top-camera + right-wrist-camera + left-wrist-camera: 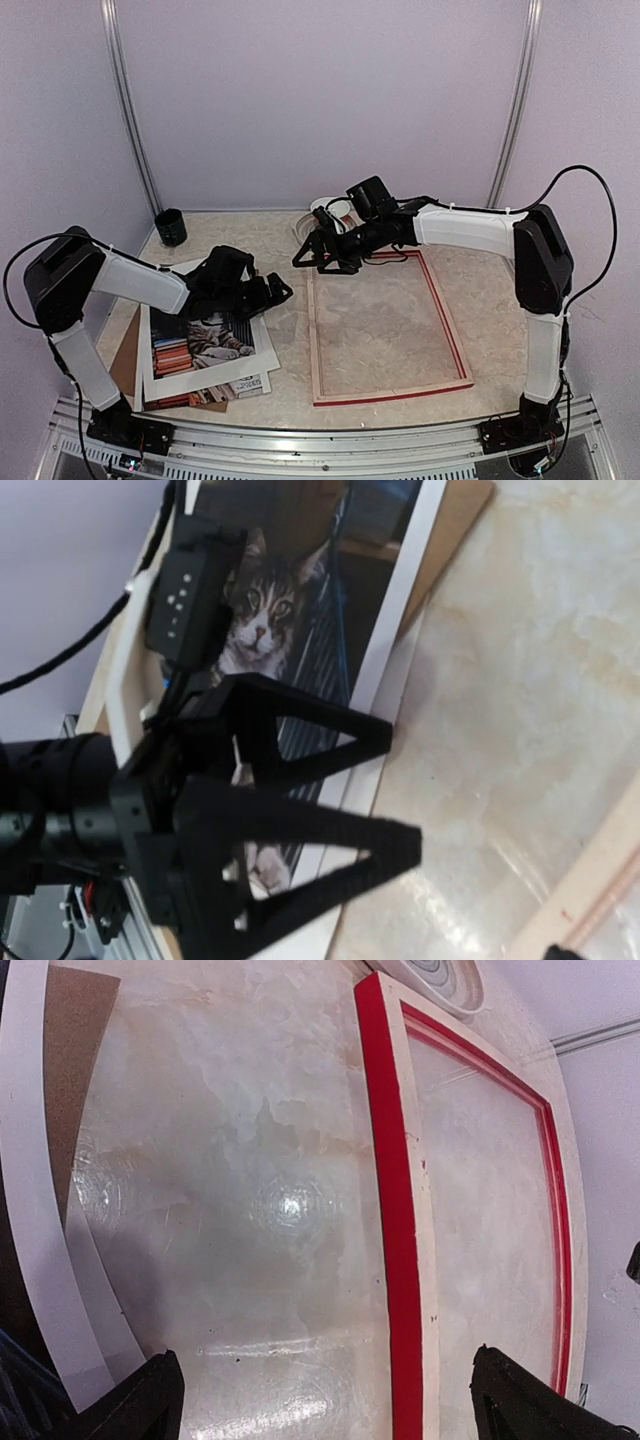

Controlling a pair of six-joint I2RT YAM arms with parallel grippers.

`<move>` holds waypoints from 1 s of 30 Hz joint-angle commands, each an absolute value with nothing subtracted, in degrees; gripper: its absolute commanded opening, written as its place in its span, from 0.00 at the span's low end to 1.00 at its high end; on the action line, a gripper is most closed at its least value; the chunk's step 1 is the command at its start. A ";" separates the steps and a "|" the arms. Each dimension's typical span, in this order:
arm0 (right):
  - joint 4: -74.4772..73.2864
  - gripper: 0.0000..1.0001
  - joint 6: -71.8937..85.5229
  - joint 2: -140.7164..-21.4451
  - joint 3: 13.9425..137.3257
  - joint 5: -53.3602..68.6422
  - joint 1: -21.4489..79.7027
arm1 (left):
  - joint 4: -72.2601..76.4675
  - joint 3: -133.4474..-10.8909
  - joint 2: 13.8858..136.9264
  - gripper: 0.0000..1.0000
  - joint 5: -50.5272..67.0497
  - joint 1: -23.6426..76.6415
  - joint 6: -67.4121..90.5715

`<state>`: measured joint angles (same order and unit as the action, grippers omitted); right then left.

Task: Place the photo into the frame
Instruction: Pick up the mat board from the photo.

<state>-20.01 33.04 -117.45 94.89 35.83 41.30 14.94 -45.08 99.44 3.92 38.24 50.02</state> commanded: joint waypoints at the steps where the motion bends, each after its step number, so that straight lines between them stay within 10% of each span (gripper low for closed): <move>1: -16.24 0.96 34.54 -112.23 92.69 34.97 40.38 | 15.06 -45.64 95.30 0.99 2.26 36.86 48.97; 30: -31.21 0.88 34.48 -137.91 114.31 33.93 52.45 | -14.17 -25.93 55.64 0.99 -11.56 26.98 54.36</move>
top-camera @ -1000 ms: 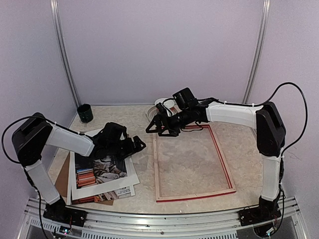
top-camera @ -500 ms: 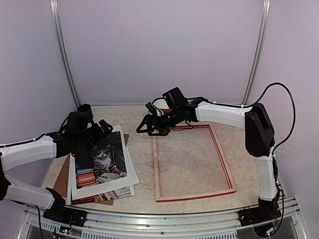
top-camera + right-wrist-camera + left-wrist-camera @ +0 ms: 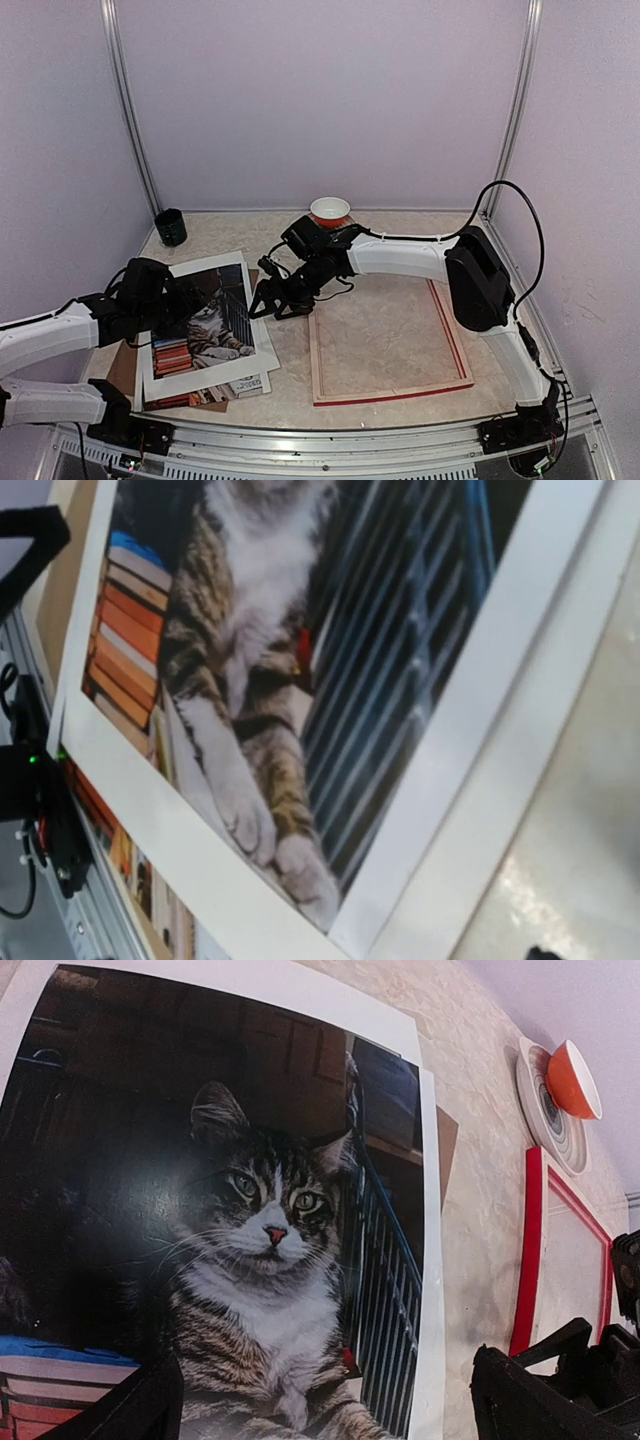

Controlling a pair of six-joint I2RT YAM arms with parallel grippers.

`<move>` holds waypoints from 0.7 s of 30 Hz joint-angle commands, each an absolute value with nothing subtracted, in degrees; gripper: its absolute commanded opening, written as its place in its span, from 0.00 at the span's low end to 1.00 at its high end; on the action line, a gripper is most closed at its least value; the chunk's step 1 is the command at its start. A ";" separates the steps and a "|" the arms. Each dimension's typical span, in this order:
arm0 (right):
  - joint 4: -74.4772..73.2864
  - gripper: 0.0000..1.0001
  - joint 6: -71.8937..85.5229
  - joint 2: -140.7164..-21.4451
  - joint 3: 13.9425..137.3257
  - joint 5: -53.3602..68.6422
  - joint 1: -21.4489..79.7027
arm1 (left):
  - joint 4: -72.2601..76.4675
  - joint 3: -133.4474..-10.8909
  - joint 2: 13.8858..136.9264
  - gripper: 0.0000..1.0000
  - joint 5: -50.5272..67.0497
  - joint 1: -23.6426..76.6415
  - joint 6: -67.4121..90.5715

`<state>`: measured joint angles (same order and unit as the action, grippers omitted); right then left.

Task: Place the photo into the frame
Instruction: Pick up the mat board from the photo.

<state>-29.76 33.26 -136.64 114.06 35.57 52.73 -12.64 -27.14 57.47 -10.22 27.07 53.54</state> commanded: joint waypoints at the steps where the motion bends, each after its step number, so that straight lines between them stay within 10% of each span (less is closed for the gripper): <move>1: -31.30 0.88 34.72 -138.10 114.11 33.90 52.47 | -13.92 -25.77 55.61 0.99 -11.48 27.02 54.39; 21: -37.29 0.82 36.25 -139.07 112.86 37.52 54.80 | -8.54 -24.02 58.62 0.99 -12.07 31.56 56.26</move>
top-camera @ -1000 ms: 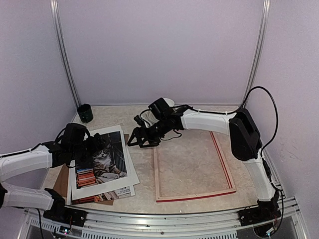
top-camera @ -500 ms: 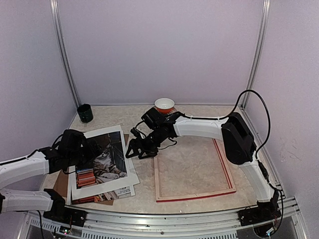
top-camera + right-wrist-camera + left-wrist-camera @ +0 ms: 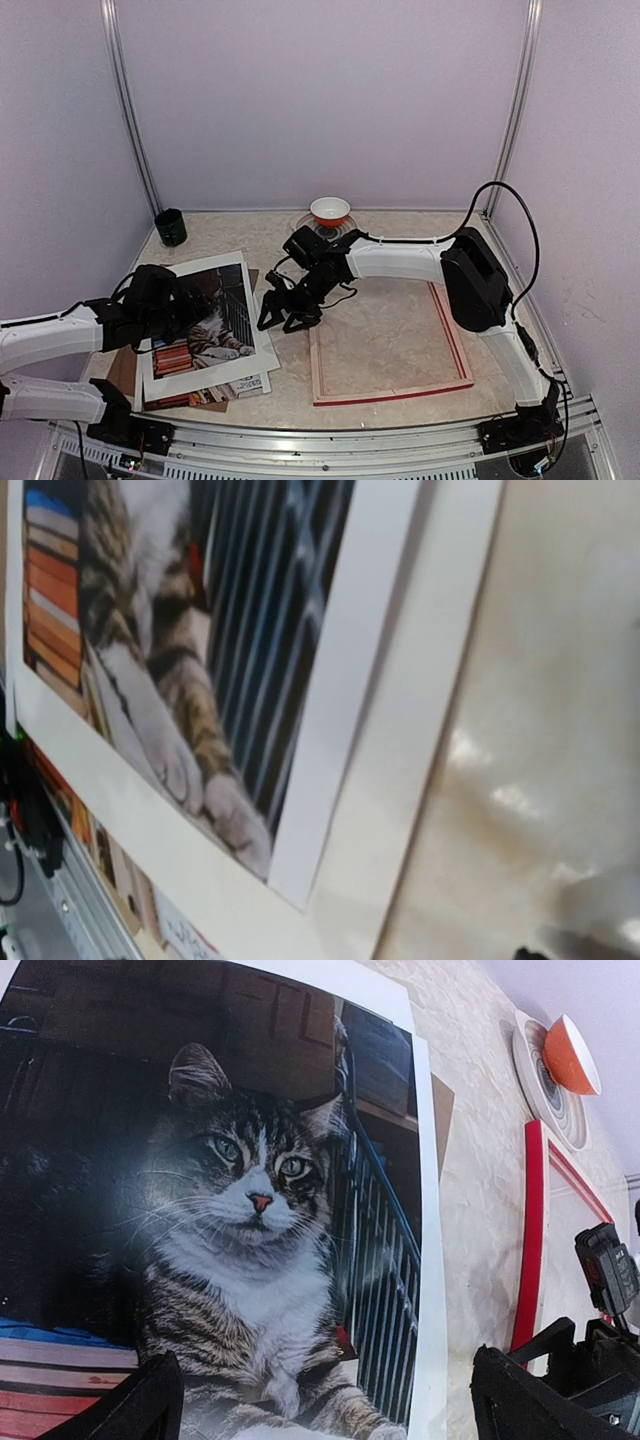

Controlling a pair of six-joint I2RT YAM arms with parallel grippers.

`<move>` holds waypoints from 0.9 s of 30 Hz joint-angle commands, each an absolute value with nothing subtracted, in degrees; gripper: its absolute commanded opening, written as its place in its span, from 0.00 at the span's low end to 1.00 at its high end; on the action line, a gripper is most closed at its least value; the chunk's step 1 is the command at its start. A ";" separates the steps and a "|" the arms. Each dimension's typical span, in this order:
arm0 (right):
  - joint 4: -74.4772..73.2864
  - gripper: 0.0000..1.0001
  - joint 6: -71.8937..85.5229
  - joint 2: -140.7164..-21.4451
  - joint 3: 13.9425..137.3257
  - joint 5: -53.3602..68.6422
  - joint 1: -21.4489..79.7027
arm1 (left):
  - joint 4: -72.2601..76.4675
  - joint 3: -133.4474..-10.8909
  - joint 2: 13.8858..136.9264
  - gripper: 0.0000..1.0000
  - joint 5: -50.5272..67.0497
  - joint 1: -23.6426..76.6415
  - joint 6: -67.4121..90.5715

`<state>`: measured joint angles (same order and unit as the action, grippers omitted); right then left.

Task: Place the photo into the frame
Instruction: Pick up the mat board from the photo.

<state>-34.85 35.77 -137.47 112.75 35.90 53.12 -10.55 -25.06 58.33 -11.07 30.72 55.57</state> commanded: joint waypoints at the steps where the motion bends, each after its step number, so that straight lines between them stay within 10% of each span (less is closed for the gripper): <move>1: -37.53 0.82 36.25 -139.19 113.04 37.79 55.03 | -8.31 -23.88 58.62 0.99 -12.05 31.74 56.23; 27: -30.55 0.79 44.56 -138.79 105.91 46.68 56.69 | -7.46 -25.50 58.83 0.99 -12.45 33.40 55.46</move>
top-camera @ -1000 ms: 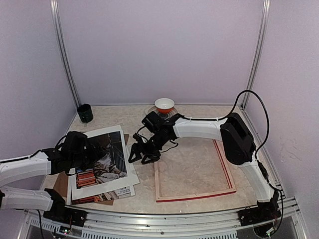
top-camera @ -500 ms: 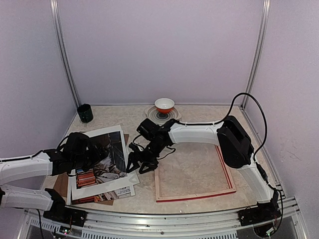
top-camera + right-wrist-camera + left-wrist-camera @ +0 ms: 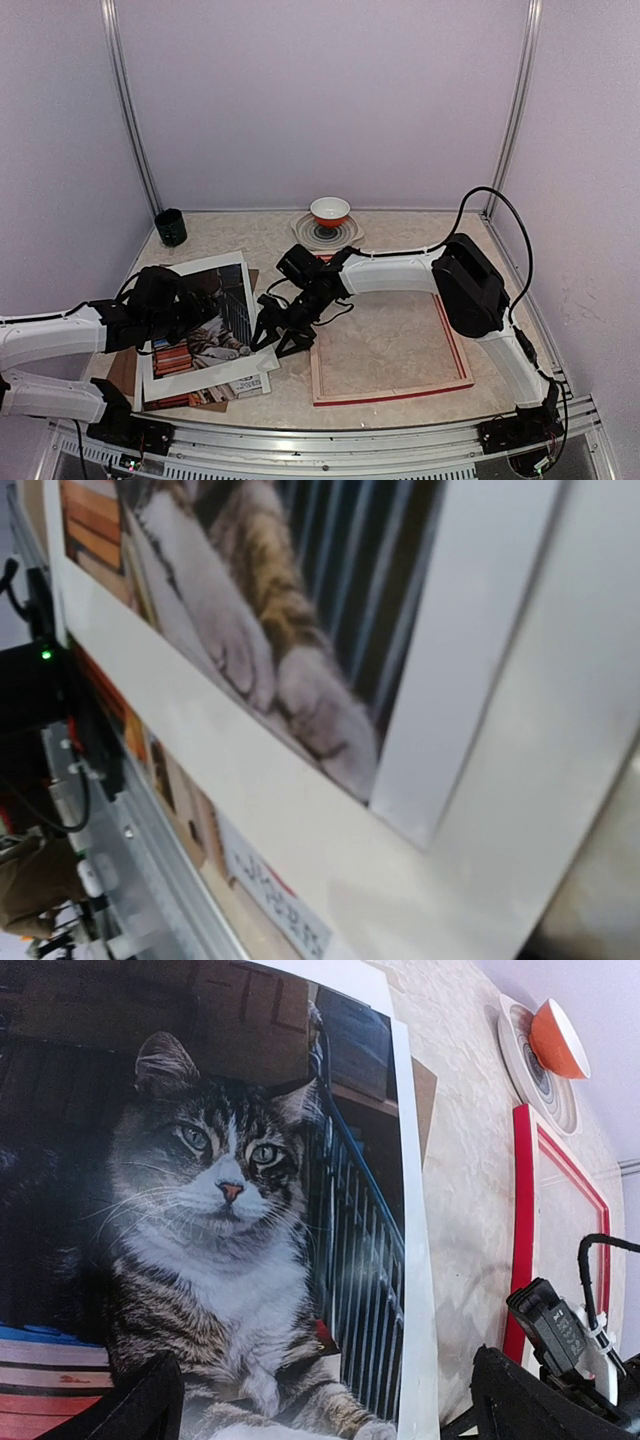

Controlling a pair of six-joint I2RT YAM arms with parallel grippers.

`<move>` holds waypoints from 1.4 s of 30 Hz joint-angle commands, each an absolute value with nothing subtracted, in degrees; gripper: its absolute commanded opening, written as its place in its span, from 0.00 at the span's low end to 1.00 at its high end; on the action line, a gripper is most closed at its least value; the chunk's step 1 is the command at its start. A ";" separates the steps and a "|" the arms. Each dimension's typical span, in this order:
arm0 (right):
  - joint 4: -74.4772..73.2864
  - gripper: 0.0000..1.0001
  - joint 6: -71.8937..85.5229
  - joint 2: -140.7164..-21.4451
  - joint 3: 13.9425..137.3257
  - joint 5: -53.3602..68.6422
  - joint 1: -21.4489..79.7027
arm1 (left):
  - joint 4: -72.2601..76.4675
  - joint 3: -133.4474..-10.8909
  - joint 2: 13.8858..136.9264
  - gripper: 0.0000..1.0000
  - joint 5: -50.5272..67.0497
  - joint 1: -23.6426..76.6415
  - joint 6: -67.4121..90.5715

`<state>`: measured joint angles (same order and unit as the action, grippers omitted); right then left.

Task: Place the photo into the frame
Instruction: Pick up the mat board from the photo.

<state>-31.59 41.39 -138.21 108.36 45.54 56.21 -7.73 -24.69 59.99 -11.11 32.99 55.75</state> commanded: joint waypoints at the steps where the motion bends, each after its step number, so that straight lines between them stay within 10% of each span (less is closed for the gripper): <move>1: -29.88 0.80 45.11 -138.67 105.59 47.08 56.69 | -7.55 -25.41 58.54 0.99 -12.56 33.40 55.50; 19: -6.70 0.66 60.27 -135.82 92.43 51.62 55.28 | -7.56 -24.58 56.16 0.99 -12.69 33.49 54.94; 32: -3.00 0.01 60.91 -133.33 87.35 50.06 53.62 | -7.63 -24.38 54.86 0.99 -12.25 33.49 54.93; 42: 5.11 0.00 63.34 -123.08 77.83 47.61 49.25 | -7.93 -24.68 53.66 0.99 -11.96 33.49 54.79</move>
<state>0.99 61.82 -128.38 80.18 50.00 51.48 -7.77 -24.69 54.72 -12.03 33.19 55.66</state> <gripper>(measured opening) 0.005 0.989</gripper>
